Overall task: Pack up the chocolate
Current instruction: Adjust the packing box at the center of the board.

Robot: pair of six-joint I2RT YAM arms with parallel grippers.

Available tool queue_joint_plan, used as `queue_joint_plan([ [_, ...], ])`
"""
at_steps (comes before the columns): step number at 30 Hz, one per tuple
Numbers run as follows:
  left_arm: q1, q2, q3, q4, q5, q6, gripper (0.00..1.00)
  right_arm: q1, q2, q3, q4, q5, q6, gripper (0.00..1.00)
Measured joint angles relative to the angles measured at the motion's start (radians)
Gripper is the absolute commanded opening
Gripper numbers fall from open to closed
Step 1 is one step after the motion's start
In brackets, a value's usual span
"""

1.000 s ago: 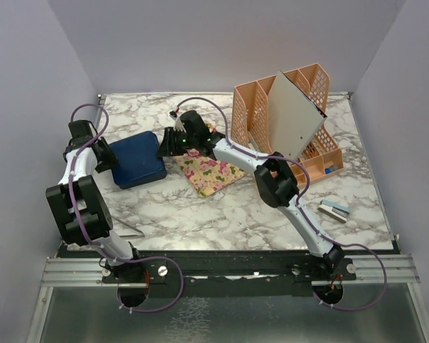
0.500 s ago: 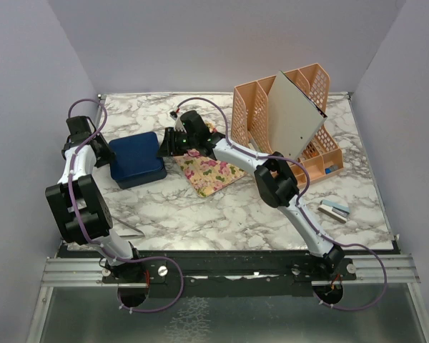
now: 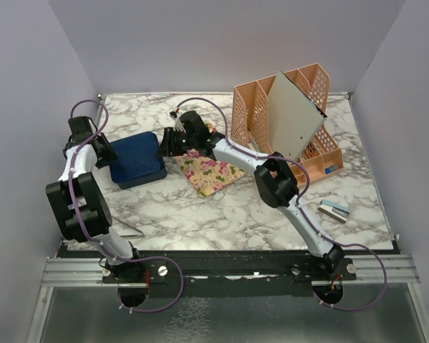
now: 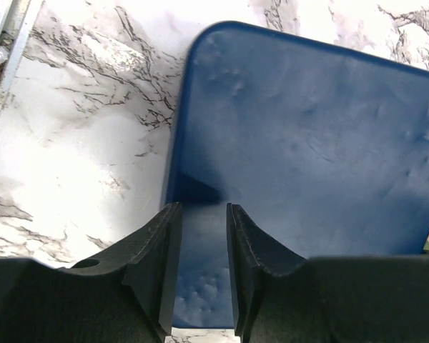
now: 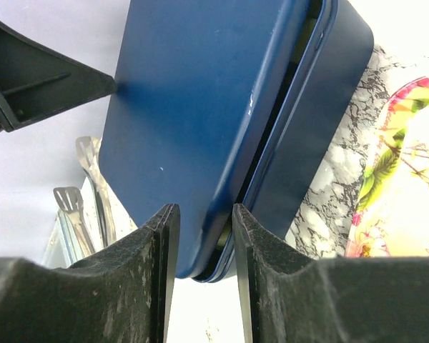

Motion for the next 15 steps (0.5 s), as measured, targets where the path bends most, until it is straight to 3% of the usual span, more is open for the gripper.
queue_joint_plan([
  [11,-0.002,0.011,0.0,0.009,0.014,0.0,0.38,0.009,0.0,0.008,0.005,0.018,-0.011,0.4],
  [15,-0.002,0.014,0.0,0.014,0.029,0.0,0.47,0.01,0.0,0.012,0.007,0.023,-0.015,0.4],
])
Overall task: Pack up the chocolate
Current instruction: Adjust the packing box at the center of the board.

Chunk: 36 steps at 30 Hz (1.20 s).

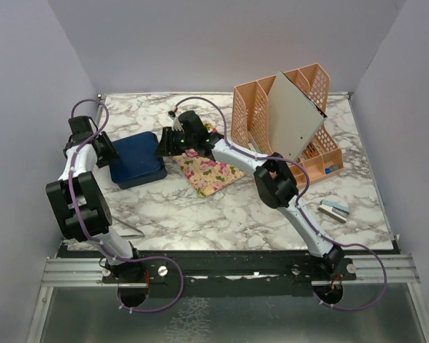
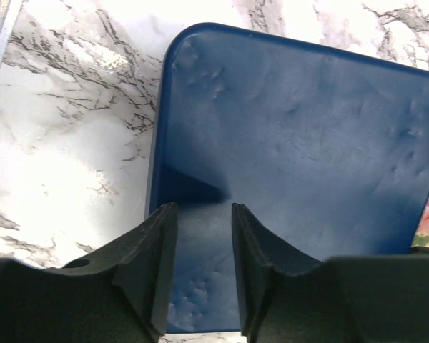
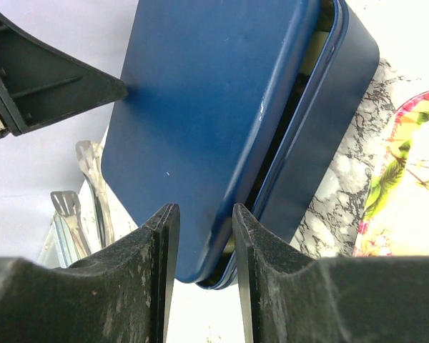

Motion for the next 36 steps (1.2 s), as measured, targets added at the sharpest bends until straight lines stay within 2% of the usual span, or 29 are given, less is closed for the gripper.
queue_joint_plan([
  [7,-0.001,0.0,0.009,-0.002,0.021,0.0,0.58,0.0,0.0,0.003,0.0,0.014,-0.008,0.41],
  [12,-0.003,0.0,0.021,-0.017,-0.027,0.005,0.65,0.0,0.0,0.003,-0.003,0.027,-0.016,0.5],
  [18,-0.003,0.0,0.021,-0.02,-0.042,0.006,0.62,0.0,0.0,0.005,-0.009,0.047,-0.031,0.54],
  [25,-0.003,0.004,0.021,-0.014,-0.002,0.009,0.49,0.0,0.014,0.059,-0.015,0.049,-0.038,0.51],
  [36,-0.003,0.023,0.025,0.009,0.06,0.008,0.5,0.0,0.055,0.076,-0.024,0.061,-0.041,0.55],
])
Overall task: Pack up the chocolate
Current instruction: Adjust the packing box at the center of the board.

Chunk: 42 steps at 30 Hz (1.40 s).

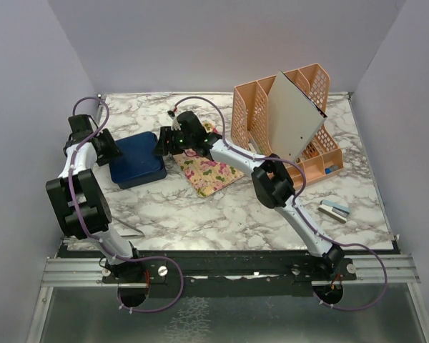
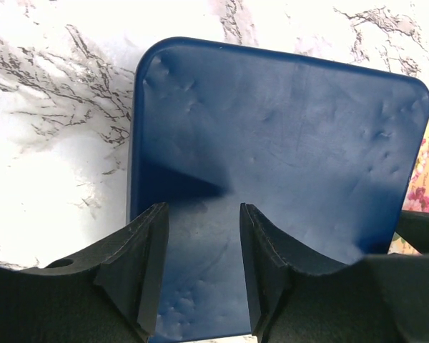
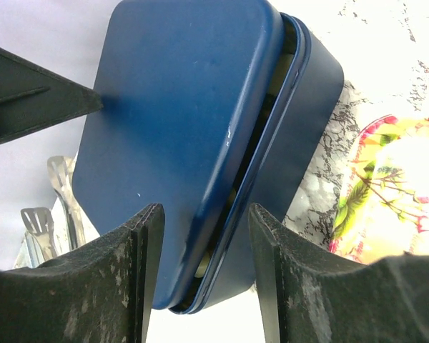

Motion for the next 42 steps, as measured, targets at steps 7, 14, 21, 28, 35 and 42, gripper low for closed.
queue_joint_plan([
  [7,0.0,0.005,0.001,0.006,0.041,-0.004,0.58,0.0,0.014,0.002,0.001,0.001,0.001,0.46],
  [14,-0.001,-0.016,0.0,0.004,-0.022,-0.011,0.74,-0.005,0.016,0.004,0.008,0.0,0.004,0.43],
  [21,0.014,-0.052,-0.02,0.002,-0.093,-0.012,0.58,-0.006,0.016,0.005,0.007,0.0,0.004,0.42],
  [28,0.021,-0.037,-0.036,0.014,-0.049,-0.025,0.41,-0.006,0.016,0.005,0.008,-0.001,0.006,0.4],
  [35,0.021,-0.025,-0.039,0.043,0.016,-0.045,0.41,-0.012,0.016,0.005,0.013,-0.013,0.014,0.36],
  [42,0.021,-0.019,-0.039,0.056,0.068,-0.05,0.48,-0.013,0.016,0.005,0.019,-0.013,0.024,0.33],
])
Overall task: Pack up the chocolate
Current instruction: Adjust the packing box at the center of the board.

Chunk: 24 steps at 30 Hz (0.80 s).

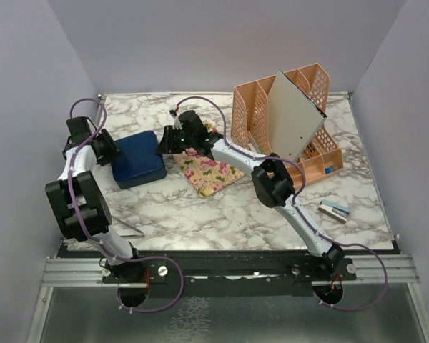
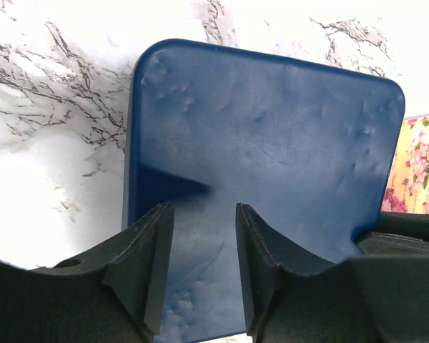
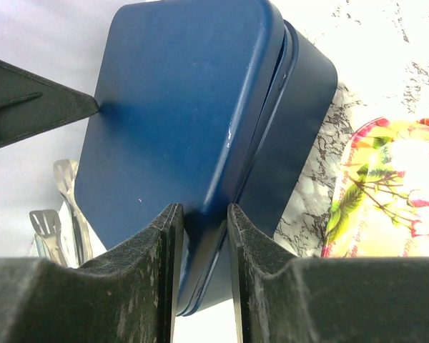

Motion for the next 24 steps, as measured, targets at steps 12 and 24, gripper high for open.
queue_joint_plan([
  [12,0.0,0.011,0.029,-0.008,-0.026,0.005,0.54,-0.004,0.007,-0.004,0.013,-0.004,0.031,0.32],
  [24,0.0,0.076,0.103,-0.015,-0.059,0.023,0.48,-0.006,-0.048,-0.158,0.129,0.017,0.062,0.41],
])
